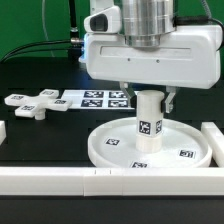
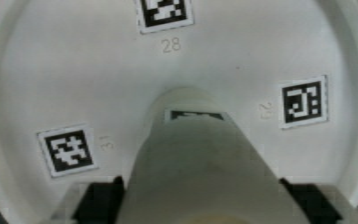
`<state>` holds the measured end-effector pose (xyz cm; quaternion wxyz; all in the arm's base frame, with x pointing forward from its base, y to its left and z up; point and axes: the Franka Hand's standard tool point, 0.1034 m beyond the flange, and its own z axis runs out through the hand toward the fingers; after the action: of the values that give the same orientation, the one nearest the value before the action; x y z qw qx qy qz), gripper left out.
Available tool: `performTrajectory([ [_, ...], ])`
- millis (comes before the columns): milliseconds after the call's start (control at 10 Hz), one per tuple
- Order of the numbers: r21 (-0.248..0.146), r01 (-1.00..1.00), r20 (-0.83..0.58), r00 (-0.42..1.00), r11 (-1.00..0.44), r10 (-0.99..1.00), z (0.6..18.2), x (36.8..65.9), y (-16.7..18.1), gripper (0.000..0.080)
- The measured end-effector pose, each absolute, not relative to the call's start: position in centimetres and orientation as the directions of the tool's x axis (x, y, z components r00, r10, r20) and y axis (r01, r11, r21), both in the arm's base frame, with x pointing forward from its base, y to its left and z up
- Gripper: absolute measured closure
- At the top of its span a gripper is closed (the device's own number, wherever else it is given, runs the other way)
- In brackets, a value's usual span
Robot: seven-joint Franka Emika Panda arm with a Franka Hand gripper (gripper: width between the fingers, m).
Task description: Assemble round table
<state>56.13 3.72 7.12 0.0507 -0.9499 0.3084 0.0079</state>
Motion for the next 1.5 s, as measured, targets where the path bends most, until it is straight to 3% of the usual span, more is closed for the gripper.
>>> performTrajectory([
  [200, -0.106, -0.780, -0.088, 0.626, -0.617, -0.775, 7.09, 56.19, 3.61, 0.0390],
  [800, -0.042, -0.999, -0.188, 0.018, -0.010, -0.982, 7.00, 56.26, 3.80, 0.0390],
  [1000, -0.034, -0.998, -0.199, -0.042, 0.050, -0.979, 7.09, 56.38, 3.92, 0.0390],
  [1200, -0.049, -0.998, -0.196, 0.041, -0.032, -0.980, 7.08, 56.37, 3.97, 0.0173],
  [1500, -0.084, -0.968, -0.183, 0.250, -0.238, -0.951, 7.11, 56.36, 4.04, 0.0151],
])
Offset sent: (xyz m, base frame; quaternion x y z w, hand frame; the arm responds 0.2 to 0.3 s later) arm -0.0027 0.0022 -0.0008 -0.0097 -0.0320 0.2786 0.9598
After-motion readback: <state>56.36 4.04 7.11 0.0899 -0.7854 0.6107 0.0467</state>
